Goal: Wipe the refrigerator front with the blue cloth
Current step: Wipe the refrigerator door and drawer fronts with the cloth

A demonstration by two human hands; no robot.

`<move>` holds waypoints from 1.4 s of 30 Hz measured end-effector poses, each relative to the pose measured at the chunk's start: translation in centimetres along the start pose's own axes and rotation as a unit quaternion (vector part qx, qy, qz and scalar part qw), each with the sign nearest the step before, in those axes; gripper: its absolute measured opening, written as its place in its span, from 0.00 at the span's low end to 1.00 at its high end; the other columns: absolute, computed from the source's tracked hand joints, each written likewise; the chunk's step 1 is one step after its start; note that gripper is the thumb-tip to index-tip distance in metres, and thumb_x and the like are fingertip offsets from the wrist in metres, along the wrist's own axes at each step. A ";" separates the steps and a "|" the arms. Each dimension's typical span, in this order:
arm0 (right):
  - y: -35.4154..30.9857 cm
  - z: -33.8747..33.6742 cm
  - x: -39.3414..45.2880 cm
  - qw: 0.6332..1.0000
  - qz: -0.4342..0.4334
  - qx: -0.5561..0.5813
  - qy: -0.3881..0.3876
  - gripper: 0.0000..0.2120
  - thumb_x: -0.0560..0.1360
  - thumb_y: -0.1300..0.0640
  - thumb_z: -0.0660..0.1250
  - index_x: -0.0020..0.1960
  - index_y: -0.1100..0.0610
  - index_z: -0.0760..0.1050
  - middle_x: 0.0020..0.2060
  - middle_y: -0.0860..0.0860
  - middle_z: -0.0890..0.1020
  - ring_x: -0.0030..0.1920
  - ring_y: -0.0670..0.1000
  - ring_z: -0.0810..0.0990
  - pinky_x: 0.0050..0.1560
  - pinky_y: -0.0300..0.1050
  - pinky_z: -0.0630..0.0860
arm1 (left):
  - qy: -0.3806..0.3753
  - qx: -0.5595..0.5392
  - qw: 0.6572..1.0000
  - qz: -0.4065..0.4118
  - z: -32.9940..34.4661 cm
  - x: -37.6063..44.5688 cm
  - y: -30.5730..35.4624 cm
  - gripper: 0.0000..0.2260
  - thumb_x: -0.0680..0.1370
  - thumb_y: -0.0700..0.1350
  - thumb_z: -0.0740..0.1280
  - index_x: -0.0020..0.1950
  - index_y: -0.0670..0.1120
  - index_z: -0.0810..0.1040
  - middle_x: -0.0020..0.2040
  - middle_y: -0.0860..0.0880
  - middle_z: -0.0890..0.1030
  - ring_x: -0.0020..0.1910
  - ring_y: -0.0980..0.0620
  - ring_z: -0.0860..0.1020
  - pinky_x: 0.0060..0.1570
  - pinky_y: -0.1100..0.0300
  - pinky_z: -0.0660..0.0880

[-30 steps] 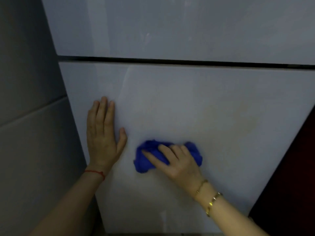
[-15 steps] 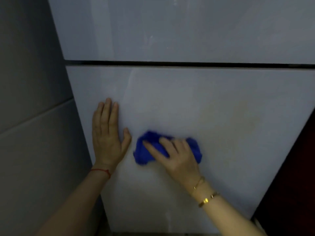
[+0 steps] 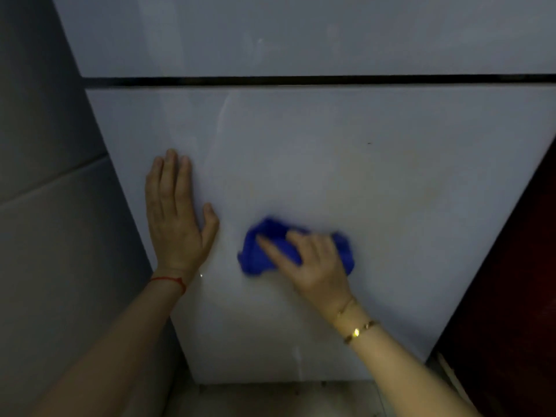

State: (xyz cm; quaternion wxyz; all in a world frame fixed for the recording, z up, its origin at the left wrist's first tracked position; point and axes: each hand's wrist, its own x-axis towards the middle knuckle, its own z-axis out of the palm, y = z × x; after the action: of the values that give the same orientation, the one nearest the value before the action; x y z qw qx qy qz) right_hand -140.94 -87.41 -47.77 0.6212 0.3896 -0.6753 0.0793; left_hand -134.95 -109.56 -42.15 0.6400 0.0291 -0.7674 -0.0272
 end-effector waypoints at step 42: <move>9.8 -21.2 12.7 0.756 0.443 0.257 -0.407 0.15 0.79 0.49 0.60 0.64 0.51 0.70 0.52 0.49 0.74 0.48 0.52 0.78 0.48 0.40 0.73 | -0.425 -0.137 0.854 -0.266 -16.2 12.3 7.9 0.17 0.79 0.52 0.58 0.63 0.48 0.77 0.62 0.49 0.78 0.61 0.52 0.75 0.65 0.66 0.68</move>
State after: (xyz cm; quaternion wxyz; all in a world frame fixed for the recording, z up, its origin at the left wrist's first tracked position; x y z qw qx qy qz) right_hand -129.62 -73.66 -28.05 0.0596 0.1874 -0.9160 0.3497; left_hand -121.27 -102.70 -26.51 0.2173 0.1297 -0.9161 -0.3111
